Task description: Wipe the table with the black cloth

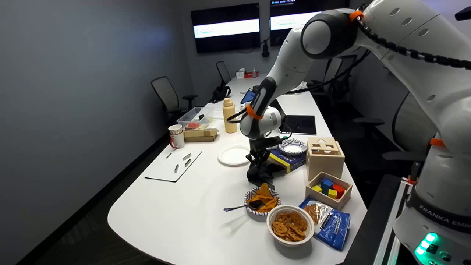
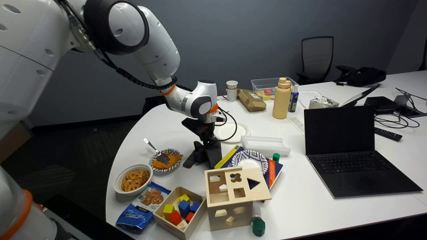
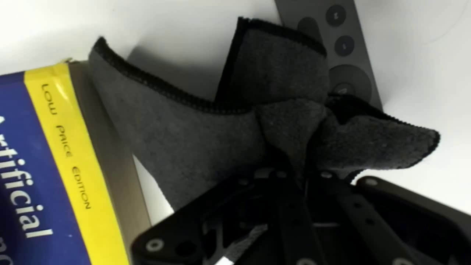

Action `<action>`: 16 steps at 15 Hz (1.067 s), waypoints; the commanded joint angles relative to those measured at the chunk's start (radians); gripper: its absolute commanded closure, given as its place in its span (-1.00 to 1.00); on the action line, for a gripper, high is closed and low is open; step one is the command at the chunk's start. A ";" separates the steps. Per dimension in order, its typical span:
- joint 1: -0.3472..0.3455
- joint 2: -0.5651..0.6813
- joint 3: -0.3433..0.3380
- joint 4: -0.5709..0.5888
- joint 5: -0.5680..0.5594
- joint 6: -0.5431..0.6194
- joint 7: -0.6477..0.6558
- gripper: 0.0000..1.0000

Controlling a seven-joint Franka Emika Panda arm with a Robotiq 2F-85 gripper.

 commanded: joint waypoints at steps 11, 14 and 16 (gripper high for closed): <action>-0.076 -0.098 -0.017 -0.155 0.068 -0.004 -0.049 0.96; -0.102 -0.068 -0.008 -0.099 0.093 -0.030 -0.049 0.96; -0.105 -0.056 0.011 -0.071 0.109 -0.047 -0.052 0.96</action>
